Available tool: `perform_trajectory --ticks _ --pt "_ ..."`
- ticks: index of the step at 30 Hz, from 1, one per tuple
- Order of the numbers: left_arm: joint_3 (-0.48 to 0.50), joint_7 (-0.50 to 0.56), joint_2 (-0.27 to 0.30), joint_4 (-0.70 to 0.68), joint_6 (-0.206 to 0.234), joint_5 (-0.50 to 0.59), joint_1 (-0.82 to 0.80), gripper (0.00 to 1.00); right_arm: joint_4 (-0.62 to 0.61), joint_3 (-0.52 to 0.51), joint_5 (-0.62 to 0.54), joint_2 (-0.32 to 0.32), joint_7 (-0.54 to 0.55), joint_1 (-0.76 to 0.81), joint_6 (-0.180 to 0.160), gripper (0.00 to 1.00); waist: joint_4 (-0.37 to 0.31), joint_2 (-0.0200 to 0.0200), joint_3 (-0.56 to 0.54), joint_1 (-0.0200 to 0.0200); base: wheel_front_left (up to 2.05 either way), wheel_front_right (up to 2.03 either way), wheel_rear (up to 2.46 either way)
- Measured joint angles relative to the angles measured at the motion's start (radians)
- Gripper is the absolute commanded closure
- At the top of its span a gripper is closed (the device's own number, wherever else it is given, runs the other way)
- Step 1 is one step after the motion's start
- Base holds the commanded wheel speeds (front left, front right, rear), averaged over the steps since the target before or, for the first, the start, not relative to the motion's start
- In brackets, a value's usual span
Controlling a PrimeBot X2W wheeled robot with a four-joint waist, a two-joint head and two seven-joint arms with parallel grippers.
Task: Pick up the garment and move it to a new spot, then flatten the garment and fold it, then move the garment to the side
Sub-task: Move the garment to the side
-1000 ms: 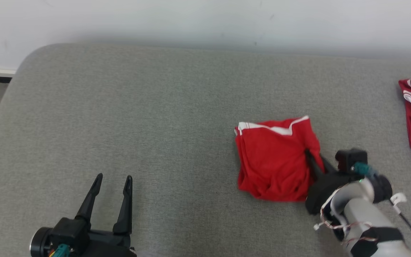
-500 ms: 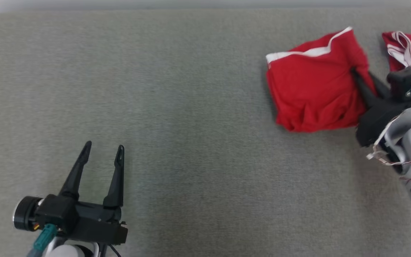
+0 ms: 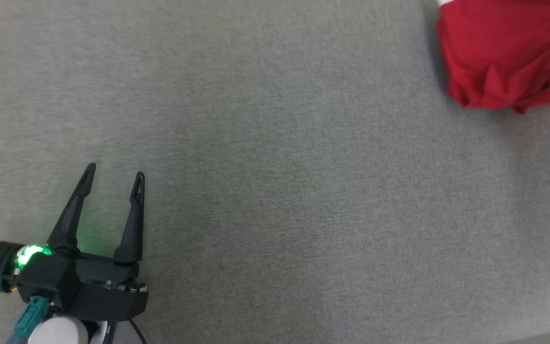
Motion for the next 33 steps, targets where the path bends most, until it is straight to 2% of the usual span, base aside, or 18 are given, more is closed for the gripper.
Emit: perform_trajectory --ticks 15,31,33 --pt "-0.004 0.045 0.040 -0.167 0.019 0.016 0.001 0.00 0.149 0.020 -0.037 -0.088 0.012 -0.164 0.000 1.00 -0.086 -0.0001 0.121 -0.0001 0.00 0.00 0.00" --pt "0.000 0.062 0.056 -0.223 0.039 0.014 0.008 0.00 0.337 0.033 -0.089 -0.092 -0.009 -0.286 0.000 1.00 -0.068 -0.0001 0.165 -0.0002 0.00 0.00 0.00" --pt "0.001 0.062 0.058 -0.225 0.043 0.014 0.008 0.00 0.354 0.034 -0.104 -0.088 -0.027 -0.296 0.000 0.00 -0.064 -0.0001 0.168 -0.0002 0.00 0.00 0.00"
